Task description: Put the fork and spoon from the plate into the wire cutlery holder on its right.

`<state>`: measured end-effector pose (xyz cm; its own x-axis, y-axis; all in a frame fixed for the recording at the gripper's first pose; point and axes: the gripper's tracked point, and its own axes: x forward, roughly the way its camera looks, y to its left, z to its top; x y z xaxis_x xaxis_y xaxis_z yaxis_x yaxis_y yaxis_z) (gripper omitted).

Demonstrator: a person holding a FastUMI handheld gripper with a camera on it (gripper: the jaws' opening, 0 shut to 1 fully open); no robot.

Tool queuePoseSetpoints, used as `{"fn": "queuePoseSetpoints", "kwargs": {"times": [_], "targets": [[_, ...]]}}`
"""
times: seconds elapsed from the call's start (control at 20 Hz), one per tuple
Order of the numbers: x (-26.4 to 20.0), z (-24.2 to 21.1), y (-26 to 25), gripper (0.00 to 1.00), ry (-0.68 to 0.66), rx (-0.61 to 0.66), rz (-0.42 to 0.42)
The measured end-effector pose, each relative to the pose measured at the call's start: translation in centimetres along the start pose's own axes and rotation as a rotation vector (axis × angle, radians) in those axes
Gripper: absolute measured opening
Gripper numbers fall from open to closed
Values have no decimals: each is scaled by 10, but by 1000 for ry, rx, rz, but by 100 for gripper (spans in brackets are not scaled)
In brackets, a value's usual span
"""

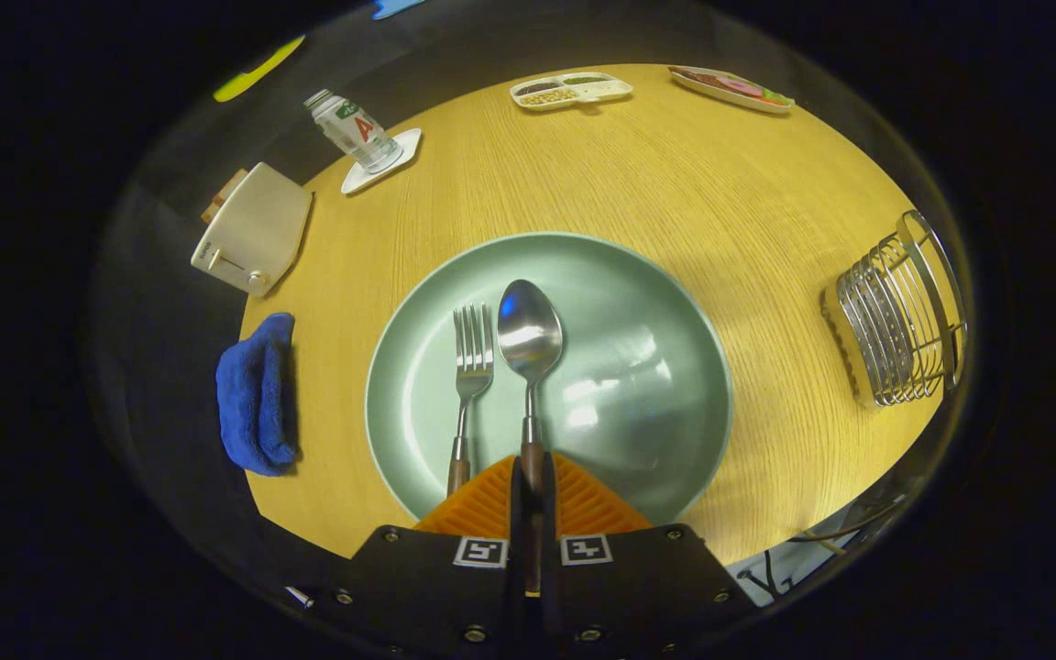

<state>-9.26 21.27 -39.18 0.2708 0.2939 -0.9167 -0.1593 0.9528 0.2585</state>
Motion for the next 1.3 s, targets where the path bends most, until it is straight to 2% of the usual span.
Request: {"fn": "queuePoseSetpoints", "kwargs": {"times": [0.35,0.65,0.95,1.3], "targets": [[-37,23,-10,7,-40,120,66],[-94,54,-41,7,-103,181,102],[-158,76,-108,7,-130,194,24],[-183,49,-165,7,-27,287,-43]]}}
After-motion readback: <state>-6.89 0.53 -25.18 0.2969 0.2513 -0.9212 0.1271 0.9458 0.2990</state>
